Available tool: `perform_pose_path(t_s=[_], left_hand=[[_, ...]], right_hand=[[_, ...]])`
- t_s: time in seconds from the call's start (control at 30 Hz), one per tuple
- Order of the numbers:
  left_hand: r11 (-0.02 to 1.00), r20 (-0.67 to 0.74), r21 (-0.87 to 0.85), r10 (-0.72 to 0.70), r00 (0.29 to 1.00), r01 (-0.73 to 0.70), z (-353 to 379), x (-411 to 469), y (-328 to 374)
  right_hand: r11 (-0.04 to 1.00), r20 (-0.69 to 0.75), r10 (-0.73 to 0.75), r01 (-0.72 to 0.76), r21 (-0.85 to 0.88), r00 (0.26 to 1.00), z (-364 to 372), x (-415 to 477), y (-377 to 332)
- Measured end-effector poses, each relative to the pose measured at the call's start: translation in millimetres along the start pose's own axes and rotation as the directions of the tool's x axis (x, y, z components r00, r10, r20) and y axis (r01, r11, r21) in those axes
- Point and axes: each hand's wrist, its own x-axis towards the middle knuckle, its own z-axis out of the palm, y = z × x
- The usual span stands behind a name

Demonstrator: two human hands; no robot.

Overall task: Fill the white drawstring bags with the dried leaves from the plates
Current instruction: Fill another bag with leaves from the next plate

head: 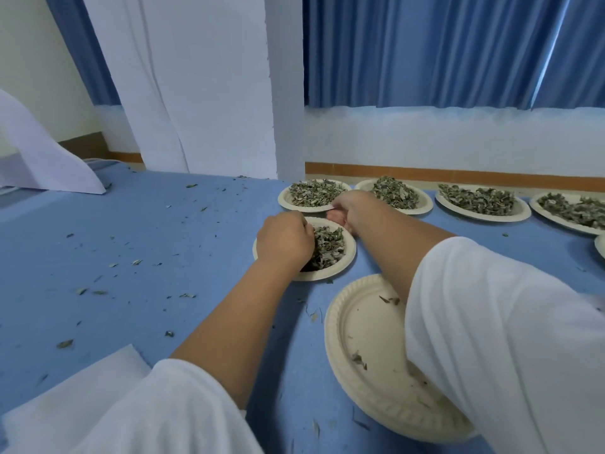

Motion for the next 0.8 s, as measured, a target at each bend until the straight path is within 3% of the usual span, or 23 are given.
perform_pose_path(t_s=[0.1, 0.33, 0.5, 0.63, 0.8], left_hand=[[1.000, 0.000, 0.011, -0.003, 1.000, 0.003, 0, 0, -1], [1.000, 0.007, 0.017, -0.015, 1.000, 0.014, -1, -3, 0], [0.999, -0.171, -0.042, -0.037, 0.985, 0.030, -14, -12, 0], [0.949, -0.132, -0.255, -0.227, 0.965, 0.188, -35, -21, 5], [0.738, 0.047, -0.535, -0.461, 0.886, 0.412, -67, -61, 11]], right_hand=[[0.996, 0.004, 0.091, -0.090, -0.010, 0.996, -1, -4, -1], [0.991, 0.060, 0.133, -0.133, -0.013, 0.989, -9, -14, -4], [0.991, 0.099, 0.131, -0.129, -0.029, 0.986, -24, -35, -9], [0.992, 0.147, 0.125, -0.119, -0.050, 0.981, -38, -68, -11], [0.985, 0.250, 0.168, -0.156, -0.069, 0.954, -64, -135, -9]])
